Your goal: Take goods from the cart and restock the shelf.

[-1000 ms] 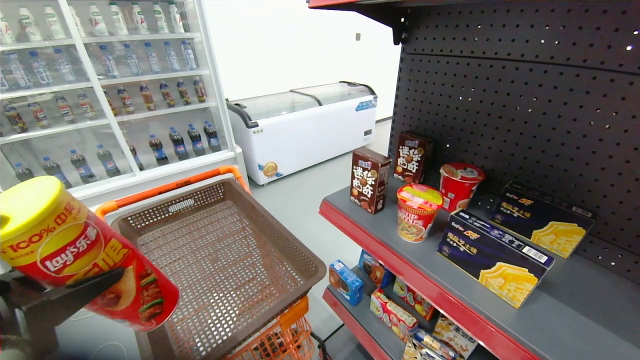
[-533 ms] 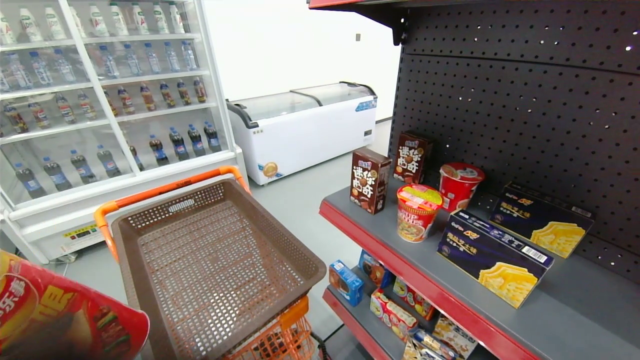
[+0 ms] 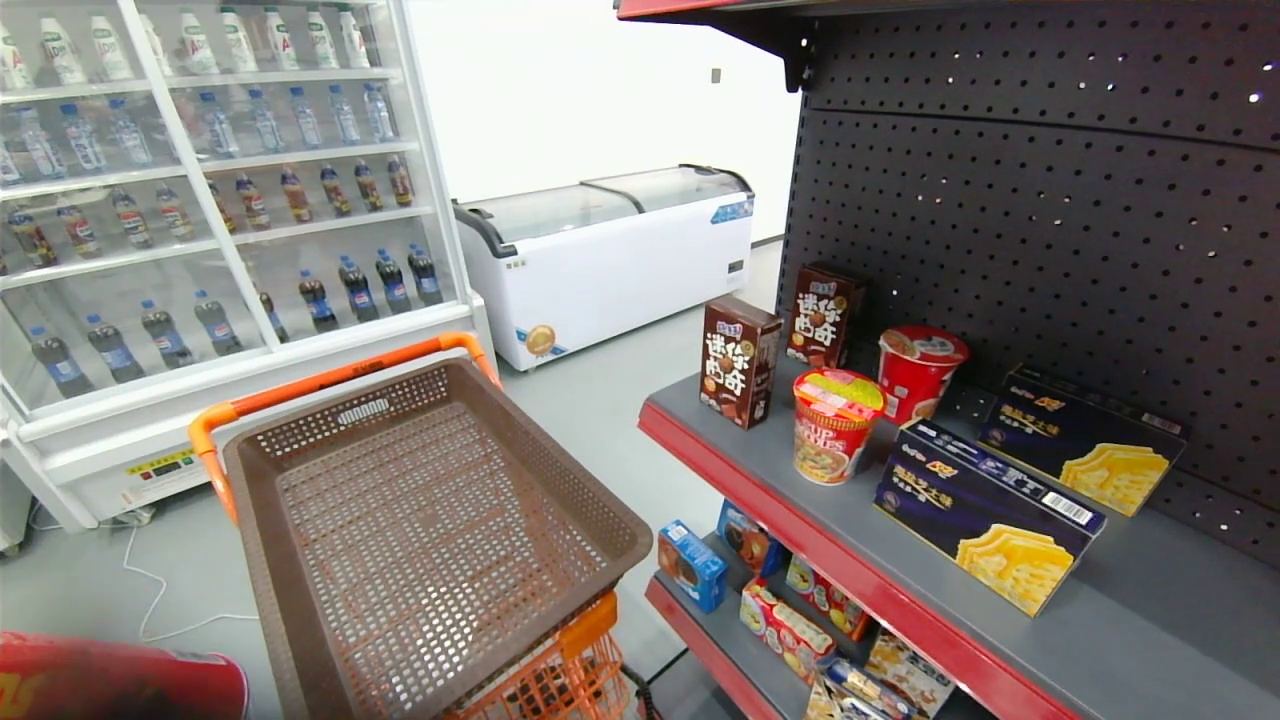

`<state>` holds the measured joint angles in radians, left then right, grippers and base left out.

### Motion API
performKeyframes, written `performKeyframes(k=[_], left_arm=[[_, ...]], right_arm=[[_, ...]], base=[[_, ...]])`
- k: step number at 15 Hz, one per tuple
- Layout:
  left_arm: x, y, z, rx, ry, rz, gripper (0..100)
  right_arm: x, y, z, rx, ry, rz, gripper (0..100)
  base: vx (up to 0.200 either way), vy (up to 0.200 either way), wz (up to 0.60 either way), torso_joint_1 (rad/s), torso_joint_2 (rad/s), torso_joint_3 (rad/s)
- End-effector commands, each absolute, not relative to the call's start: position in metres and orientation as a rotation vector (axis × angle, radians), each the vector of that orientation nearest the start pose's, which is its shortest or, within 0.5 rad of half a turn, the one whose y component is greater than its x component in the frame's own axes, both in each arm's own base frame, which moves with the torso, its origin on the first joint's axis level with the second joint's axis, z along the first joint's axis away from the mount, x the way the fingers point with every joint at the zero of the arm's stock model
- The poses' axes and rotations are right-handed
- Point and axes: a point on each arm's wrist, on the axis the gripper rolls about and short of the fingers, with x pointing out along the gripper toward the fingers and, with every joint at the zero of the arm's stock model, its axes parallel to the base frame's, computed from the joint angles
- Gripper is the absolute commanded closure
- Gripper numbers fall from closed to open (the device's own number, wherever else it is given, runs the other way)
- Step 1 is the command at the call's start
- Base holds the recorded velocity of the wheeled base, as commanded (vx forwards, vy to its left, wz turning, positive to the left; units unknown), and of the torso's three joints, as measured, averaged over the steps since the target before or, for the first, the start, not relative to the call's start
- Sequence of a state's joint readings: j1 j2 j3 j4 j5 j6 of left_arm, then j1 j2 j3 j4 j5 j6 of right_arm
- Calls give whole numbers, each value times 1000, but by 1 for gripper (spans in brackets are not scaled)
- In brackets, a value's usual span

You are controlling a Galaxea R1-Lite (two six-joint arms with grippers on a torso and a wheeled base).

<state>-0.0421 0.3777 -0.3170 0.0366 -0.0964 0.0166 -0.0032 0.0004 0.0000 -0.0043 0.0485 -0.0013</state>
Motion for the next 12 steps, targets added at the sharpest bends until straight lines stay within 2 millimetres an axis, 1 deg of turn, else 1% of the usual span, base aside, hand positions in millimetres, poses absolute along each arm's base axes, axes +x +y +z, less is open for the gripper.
performKeyframes(k=[1, 7, 12], left_arm=[[-10, -2, 155, 14, 45, -134, 100], [-20, -1, 138, 15, 77, -137, 100], [-26, -1, 133, 15, 71, -139, 100]], right_arm=[[-23, 1, 76, -2, -5, 46, 0], [-23, 1, 76, -2, -5, 48, 0], [-23, 1, 76, -2, -5, 48, 0]], base=[[0, 0, 0, 0, 0, 0], [0, 0, 0, 0, 0, 0], [0, 0, -600, 5, 4, 2]])
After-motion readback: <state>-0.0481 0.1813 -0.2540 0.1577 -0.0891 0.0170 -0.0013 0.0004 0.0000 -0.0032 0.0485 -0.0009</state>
